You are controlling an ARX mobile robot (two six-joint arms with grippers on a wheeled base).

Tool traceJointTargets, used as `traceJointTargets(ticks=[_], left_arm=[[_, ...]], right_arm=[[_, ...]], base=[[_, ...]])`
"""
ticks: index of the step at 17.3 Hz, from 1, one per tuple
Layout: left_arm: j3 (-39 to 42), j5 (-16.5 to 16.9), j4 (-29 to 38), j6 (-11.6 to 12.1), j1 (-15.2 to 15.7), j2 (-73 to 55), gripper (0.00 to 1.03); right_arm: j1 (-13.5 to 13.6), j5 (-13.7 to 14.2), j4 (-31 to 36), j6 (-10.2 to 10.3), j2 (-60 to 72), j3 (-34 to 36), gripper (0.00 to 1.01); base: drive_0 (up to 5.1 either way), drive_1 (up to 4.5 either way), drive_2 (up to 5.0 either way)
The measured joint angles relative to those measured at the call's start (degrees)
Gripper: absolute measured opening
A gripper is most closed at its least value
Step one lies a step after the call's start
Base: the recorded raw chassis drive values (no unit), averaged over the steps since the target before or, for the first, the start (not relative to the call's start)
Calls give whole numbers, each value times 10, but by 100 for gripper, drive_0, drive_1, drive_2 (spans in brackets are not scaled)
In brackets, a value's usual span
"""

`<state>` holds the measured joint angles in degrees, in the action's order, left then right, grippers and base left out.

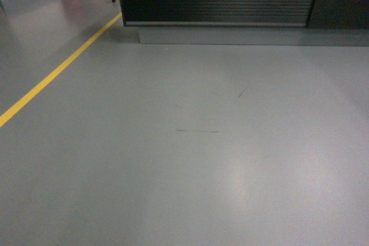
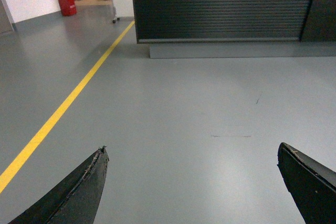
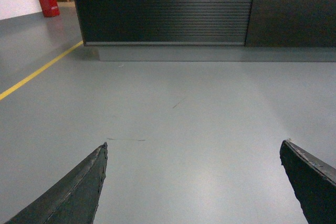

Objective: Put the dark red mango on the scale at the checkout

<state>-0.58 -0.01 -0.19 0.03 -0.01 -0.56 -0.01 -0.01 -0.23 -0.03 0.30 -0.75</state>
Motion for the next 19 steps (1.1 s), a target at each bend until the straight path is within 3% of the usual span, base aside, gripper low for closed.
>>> traceJointTargets(ticks=[19], left_arm=[[0, 0, 0, 0, 0, 0, 98]], right_arm=[[0, 0, 0, 0, 0, 0, 98]], base=[[0, 0, 0]])
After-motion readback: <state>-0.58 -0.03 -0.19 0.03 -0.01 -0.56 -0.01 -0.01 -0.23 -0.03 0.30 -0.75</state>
